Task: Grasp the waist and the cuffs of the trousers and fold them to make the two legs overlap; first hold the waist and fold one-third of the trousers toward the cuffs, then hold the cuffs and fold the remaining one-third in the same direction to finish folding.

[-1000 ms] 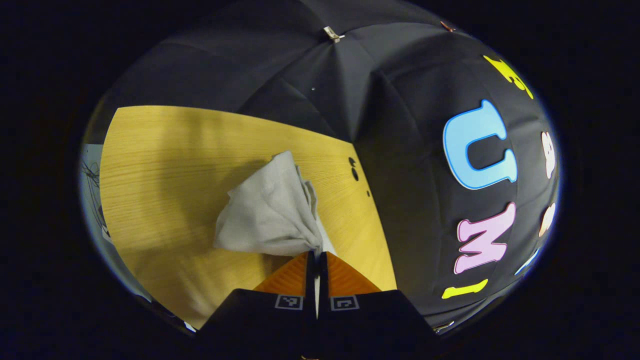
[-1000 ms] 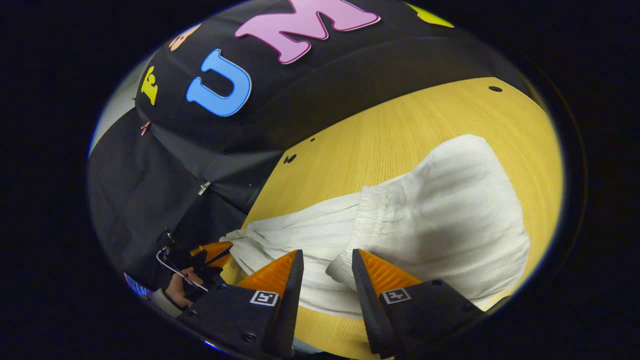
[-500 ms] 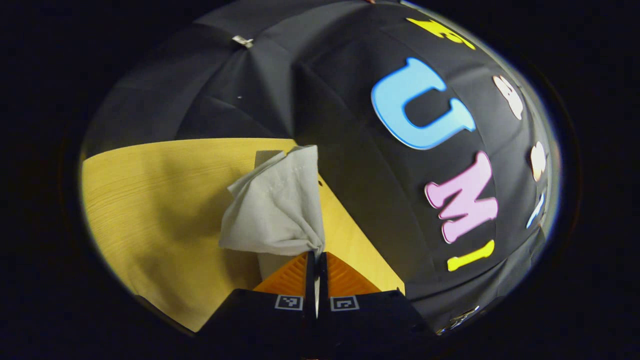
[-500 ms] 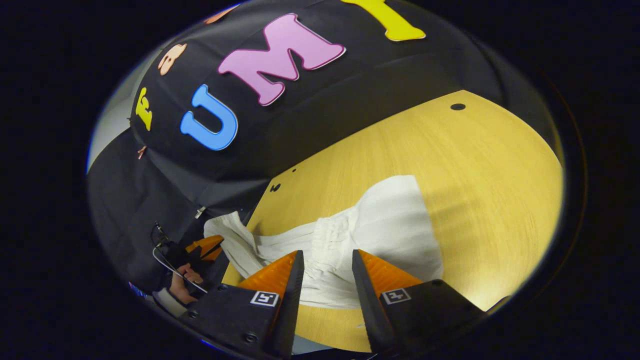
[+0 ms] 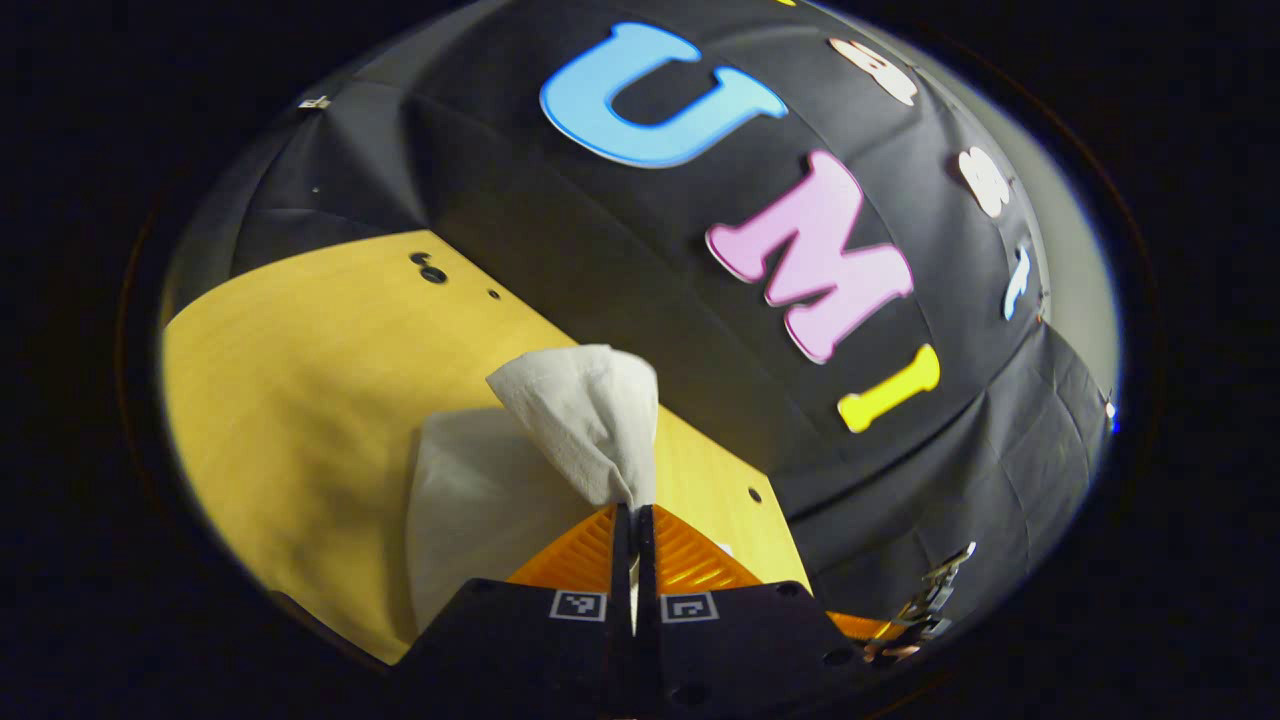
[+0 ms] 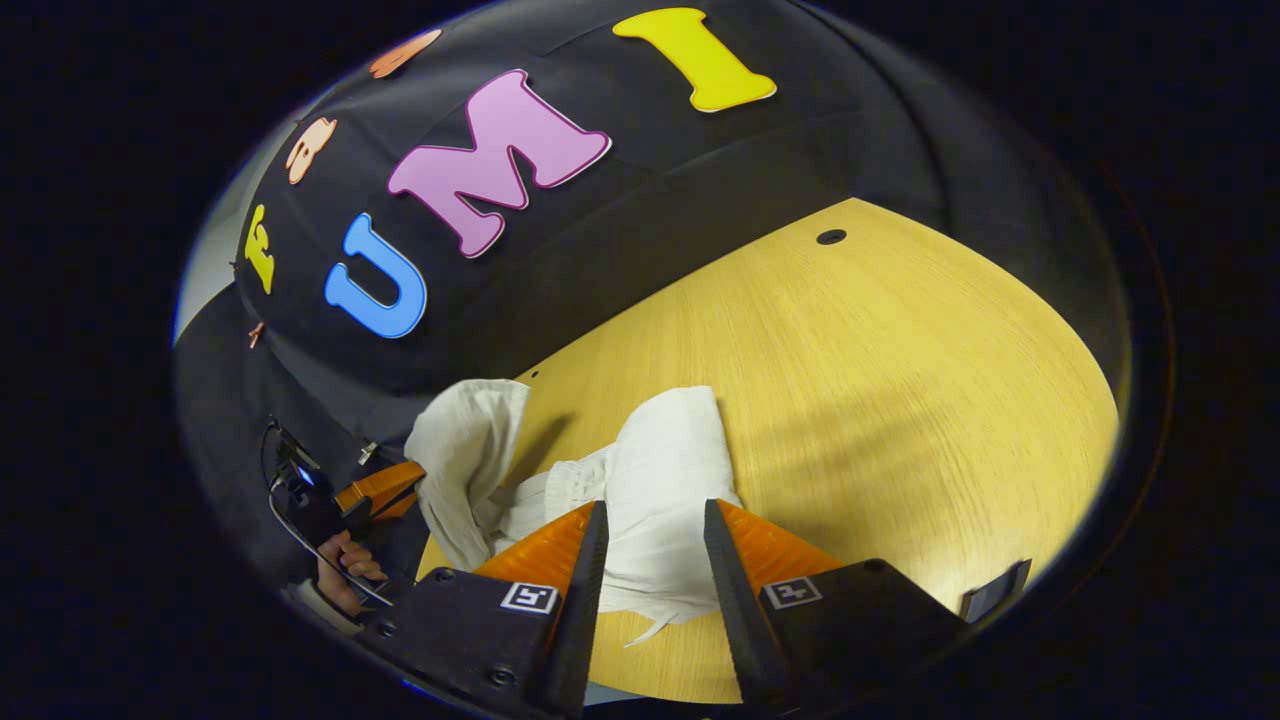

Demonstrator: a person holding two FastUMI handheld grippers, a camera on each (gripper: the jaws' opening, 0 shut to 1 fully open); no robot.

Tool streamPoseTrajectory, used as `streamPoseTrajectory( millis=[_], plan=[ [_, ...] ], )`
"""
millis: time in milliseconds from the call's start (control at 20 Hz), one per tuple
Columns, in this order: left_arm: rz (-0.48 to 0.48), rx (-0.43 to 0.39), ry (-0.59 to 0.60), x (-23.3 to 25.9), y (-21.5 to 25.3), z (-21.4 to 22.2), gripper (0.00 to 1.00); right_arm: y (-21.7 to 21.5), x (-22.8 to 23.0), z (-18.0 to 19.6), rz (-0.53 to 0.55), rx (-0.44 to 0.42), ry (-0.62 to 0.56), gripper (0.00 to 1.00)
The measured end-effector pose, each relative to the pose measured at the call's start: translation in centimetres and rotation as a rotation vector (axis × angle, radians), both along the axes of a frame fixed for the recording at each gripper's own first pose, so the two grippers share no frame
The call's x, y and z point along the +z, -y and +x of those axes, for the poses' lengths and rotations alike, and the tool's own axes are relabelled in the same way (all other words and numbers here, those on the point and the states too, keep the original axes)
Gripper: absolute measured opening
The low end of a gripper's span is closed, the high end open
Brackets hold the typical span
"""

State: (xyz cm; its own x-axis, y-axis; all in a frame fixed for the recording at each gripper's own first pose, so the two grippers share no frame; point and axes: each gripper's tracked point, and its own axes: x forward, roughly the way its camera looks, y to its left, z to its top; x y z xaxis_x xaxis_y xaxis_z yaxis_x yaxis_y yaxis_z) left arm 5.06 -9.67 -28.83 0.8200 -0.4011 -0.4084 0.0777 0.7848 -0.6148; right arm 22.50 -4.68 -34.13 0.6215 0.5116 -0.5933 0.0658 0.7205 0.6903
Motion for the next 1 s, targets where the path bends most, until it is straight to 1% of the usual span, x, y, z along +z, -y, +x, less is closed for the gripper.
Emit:
streamPoseTrajectory(
  millis=[150,250,400,500,600,700,800,900,950,1000],
  plan=[
    [0.016,-0.12,-0.048,-2.6,5.1,-2.0,0.05,1.3,-0.2,-0.1,-0.003,-0.021,-0.008,0.6],
    [0.06,-0.206,-0.071,-4.5,7.6,-3.7,0.06,2.0,-0.5,-0.3,-0.011,-0.023,-0.013,0.6],
    [0.153,-0.348,-0.116,-7.8,10.8,-6.3,0.06,2.7,-0.7,-0.4,-0.01,-0.041,-0.026,0.6],
    [0.216,-0.426,-0.137,-9.7,12.0,-8.1,0.06,3.1,-0.9,-0.4,-0.013,-0.05,-0.031,0.59],
    [0.301,-0.514,-0.152,-11.5,12.8,-9.8,0.06,3.4,-1.1,-0.9,-0.017,-0.05,-0.042,0.6],
    [0.36,-0.539,-0.159,-12.7,13.1,-10.9,0.05,3.3,-1.1,-1.1,-0.017,-0.05,-0.051,0.6],
    [0.404,-0.529,-0.177,-13.1,12.6,-11.0,0.06,3.1,-1.2,-1.3,-0.019,-0.044,-0.057,0.6],
    [0.395,-0.532,-0.214,-13.0,12.5,-11.5,0.06,2.8,-1.0,-1.7,-0.023,-0.031,-0.065,0.6],
    [0.392,-0.521,-0.222,-12.8,12.4,-11.7,0.06,2.5,-0.9,-2.0,-0.021,-0.025,-0.071,0.6],
    [0.391,-0.506,-0.22,-12.4,12.2,-11.4,0.13,2.0,-0.6,-2.1,-0.013,-0.017,-0.076,0.6]
  ],
)
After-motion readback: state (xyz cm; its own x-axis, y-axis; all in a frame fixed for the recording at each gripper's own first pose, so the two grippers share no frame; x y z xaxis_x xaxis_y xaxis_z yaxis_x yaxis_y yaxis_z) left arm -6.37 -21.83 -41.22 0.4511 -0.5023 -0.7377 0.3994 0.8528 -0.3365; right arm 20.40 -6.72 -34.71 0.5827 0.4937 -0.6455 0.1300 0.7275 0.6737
